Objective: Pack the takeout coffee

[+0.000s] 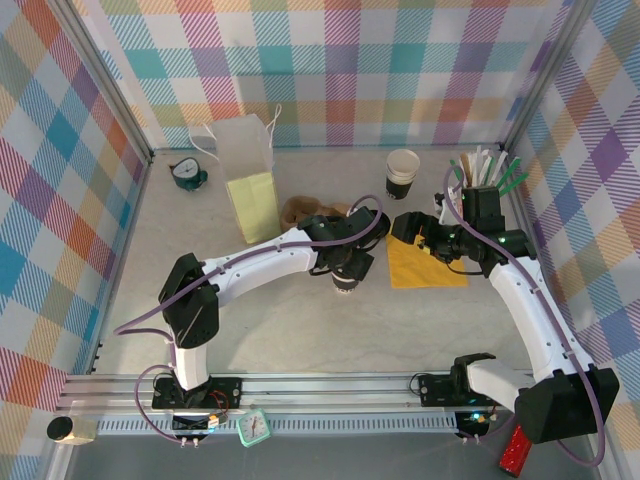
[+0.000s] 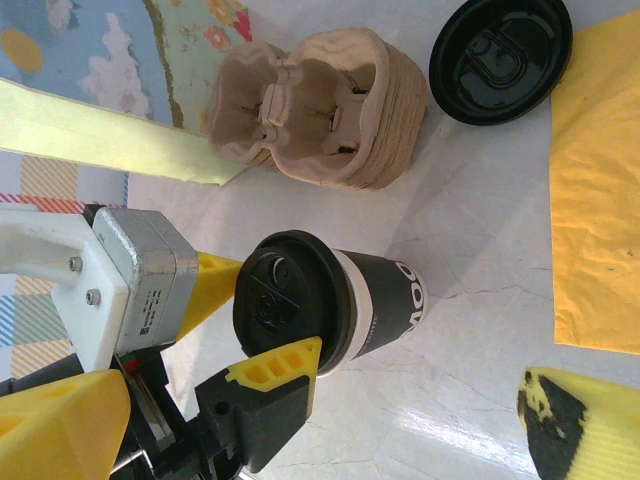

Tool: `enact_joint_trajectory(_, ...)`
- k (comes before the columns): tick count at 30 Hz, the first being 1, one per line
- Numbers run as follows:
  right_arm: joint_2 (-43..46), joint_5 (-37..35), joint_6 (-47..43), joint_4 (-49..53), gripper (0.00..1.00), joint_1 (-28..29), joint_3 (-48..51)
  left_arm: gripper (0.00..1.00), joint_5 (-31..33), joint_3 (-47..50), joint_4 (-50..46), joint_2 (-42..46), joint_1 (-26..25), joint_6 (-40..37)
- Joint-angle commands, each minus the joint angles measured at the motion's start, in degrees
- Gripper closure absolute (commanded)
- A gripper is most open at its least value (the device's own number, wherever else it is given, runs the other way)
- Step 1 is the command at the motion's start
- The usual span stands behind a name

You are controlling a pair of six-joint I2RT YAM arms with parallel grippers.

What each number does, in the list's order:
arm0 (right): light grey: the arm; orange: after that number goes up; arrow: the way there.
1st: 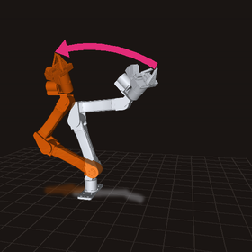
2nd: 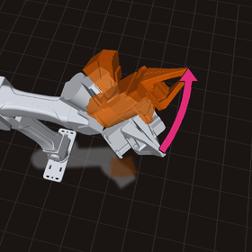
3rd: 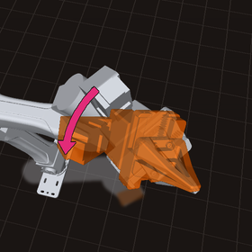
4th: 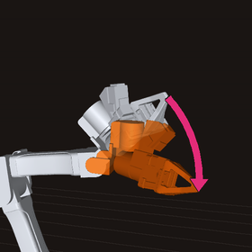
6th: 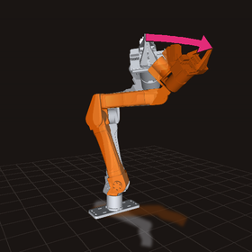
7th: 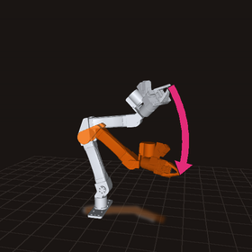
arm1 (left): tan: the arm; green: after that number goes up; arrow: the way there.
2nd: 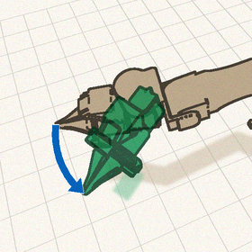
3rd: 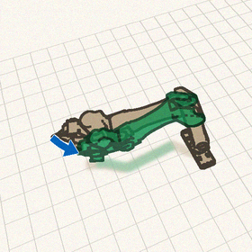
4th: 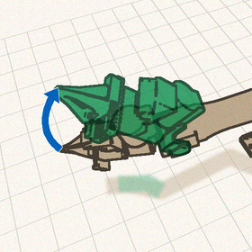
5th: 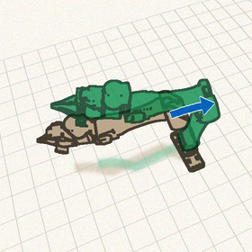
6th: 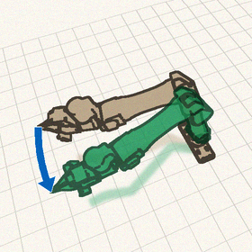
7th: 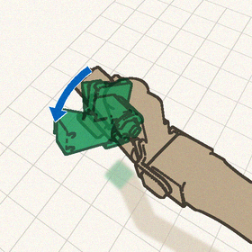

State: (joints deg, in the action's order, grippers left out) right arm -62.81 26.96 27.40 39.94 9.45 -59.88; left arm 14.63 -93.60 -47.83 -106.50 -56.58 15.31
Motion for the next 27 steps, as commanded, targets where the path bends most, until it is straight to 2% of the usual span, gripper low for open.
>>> enact_joint_trajectory(1,-0.3,0.1,-0.2,-1.0,0.01,0.2,0.4,0.28,0.0,-0.9,-0.5,-1.2,-0.6,-0.9)
enact_joint_trajectory(27,-0.7,-0.1,0.3,-1.4,0.01,0.8,0.4,0.27,-1.6,-3.9,-4.5,-0.6,-0.6,-0.3)
